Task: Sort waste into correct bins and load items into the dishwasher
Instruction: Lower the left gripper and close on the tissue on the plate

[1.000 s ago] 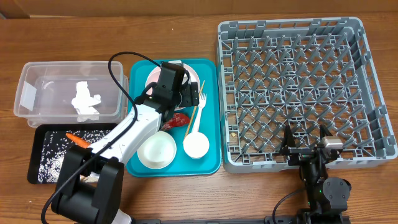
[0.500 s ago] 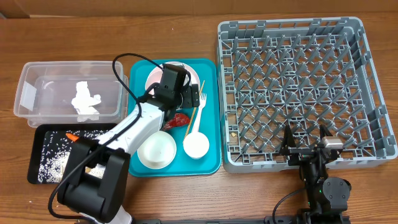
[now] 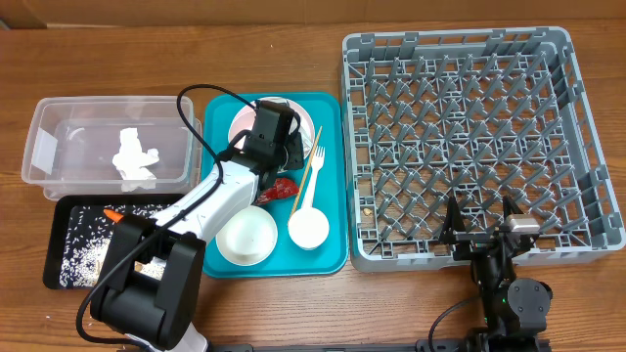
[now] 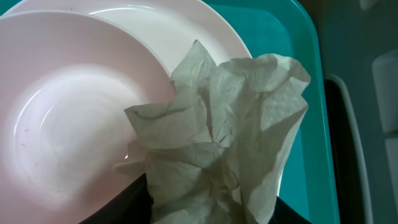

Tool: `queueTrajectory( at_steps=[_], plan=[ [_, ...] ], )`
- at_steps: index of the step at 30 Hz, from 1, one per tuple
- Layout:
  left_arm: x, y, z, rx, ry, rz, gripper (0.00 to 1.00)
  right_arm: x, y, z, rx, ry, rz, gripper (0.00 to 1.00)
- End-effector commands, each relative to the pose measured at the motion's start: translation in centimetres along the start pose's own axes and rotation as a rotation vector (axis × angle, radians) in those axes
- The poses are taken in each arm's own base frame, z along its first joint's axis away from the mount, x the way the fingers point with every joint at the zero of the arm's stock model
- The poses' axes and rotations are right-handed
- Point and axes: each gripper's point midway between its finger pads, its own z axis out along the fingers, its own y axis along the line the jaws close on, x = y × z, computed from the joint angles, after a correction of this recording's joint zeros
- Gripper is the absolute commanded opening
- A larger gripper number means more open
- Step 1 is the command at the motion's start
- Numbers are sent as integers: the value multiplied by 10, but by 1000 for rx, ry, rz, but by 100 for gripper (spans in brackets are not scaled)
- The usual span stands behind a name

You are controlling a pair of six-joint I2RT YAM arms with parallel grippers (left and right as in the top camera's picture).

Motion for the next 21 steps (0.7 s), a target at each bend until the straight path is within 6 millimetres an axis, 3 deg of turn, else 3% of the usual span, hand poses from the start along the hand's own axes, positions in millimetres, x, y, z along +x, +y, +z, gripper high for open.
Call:
queueTrajectory(
  at_steps=[1, 7, 21],
  plan=[
    [-6, -5, -1, 13, -11, 2, 43, 1, 0, 0, 2, -6, -3, 100],
    [-5, -5, -1, 10, -5, 3, 22, 1, 0, 0, 2, -6, -3, 100],
    [-18, -9, -24, 20, -34, 1, 14, 2, 0, 0, 2, -5, -3, 100]
  ],
)
